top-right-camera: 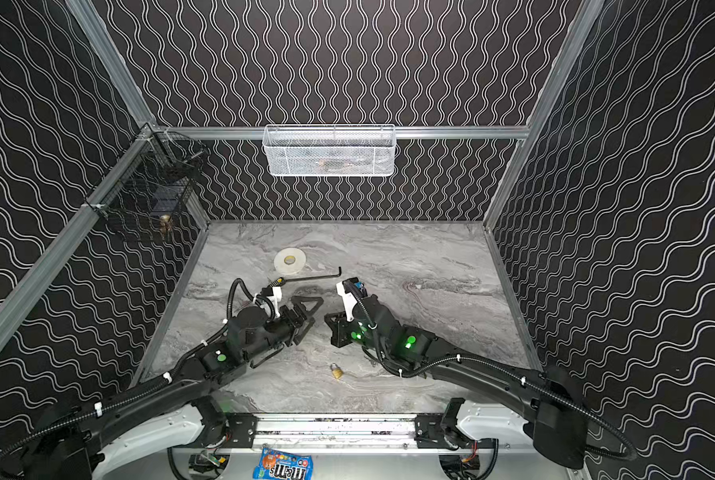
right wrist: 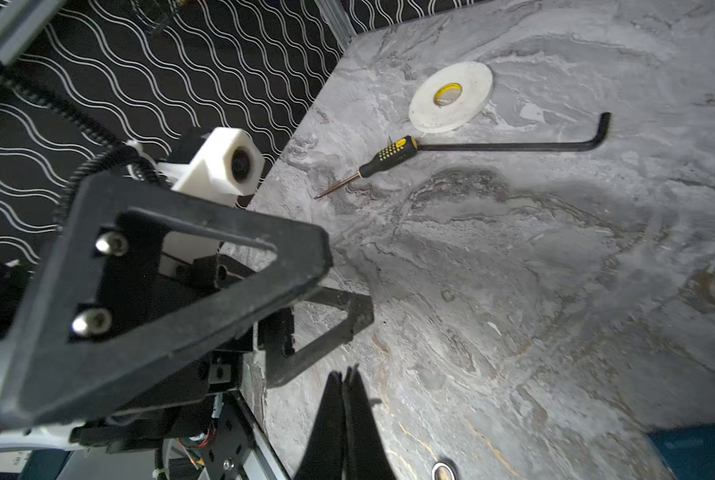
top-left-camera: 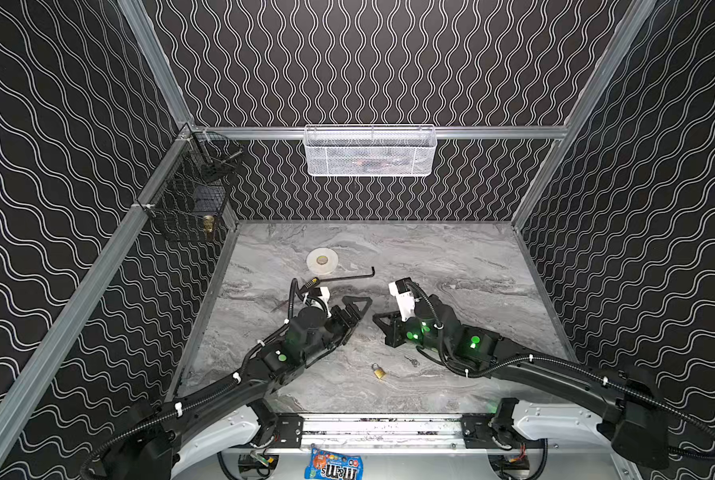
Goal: Unlock with the key
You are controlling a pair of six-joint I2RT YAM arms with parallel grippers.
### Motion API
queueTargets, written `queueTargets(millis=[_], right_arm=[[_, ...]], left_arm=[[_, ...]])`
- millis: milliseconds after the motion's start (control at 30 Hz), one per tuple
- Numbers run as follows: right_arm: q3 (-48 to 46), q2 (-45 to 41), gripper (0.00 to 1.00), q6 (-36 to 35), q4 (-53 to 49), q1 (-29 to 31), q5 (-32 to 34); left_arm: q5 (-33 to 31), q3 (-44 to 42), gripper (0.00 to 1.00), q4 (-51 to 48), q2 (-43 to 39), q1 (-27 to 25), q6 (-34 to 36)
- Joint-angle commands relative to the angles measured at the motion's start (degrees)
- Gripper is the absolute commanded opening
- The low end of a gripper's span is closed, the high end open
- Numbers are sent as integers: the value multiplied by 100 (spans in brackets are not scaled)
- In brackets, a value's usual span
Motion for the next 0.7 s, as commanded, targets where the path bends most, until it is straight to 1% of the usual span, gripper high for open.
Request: queueTargets(millis=[0,200,333,400,600,667], right_arm=[[97,80,0,-40,732,14,-126],[245,305,0,-86,1002,14,-321],[247,399,0,-47,1242,13,-411],[239,438,0,-41,1340,12,-470],[111,371,0,-15,1411,14,-432],[110,348,0,-14,1392,14,-418]], left_arm=[[-65,123,99,211,-20,10,-265],[10,178,98,565,61,10,-465],[39,297,98,457,78,-2,-467],[-4,267,97,588,53,1,-511],[-107,276,95,404,-80,-15,-455],[-139,201,95,493,-120,-10,-481]])
